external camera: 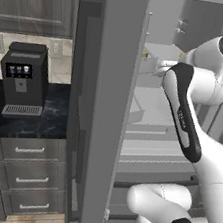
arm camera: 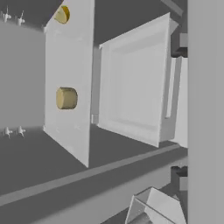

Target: Move the cheese and lemon wedge from the top shelf to the second highest shelf to make space. Then, place the pitcher from the counter on the cleared top shelf.

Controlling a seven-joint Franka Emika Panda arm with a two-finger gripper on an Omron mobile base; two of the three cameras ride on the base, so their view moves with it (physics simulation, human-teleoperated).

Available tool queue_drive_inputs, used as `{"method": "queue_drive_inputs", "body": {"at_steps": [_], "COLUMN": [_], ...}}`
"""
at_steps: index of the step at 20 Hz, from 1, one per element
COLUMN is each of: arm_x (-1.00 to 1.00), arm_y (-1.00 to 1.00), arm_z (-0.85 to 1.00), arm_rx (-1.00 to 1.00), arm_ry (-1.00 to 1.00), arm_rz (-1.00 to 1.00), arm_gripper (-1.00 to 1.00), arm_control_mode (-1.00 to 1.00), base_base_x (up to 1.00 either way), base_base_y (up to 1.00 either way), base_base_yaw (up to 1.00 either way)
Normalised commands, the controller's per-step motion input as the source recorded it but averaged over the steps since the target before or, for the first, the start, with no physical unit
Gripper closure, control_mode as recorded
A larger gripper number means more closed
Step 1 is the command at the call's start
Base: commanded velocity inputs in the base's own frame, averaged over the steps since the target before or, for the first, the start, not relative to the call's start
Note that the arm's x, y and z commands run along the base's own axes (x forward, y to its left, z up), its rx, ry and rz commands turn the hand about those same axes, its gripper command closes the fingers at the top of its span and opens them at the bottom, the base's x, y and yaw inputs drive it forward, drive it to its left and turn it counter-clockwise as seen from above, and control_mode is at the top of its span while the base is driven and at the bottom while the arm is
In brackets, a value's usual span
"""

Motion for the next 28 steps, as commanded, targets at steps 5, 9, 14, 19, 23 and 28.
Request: {"method": "queue_drive_inputs", "body": {"at_steps": [5,9,14,19,23,28], "arm_x": [0.34,0.54,0.74,0.73,0.50,0.51], "arm_y": [0.00,-0.04,-0.01,-0.04,0.01,0.00], "arm_z": [0.22,0.02,0.00,-0.03,-0.04,-0.09], "arm_rx": [0.00,0.00,0.01,0.01,0.00,0.04], "arm_ry": [0.03,0.08,0.06,0.08,0.00,0.00], "arm_rz": [-0.06,-0.08,-0.11,-0.07,0.00,0.00], "arm_gripper": [-1.00,-1.00,-1.00,-1.00,-1.00,-1.00], "arm_control_mode": [-1.00,-1.00,-1.00,-1.00,-1.00,-1.00], "base_base_x": [0.00,0.00,0.00,0.00,0.00,0.00], "base_base_y": [0.00,0.00,0.00,0.00,0.00,0.00], "base_base_yaw": [0.00,0.00,0.00,0.00,0.00,0.00]}}
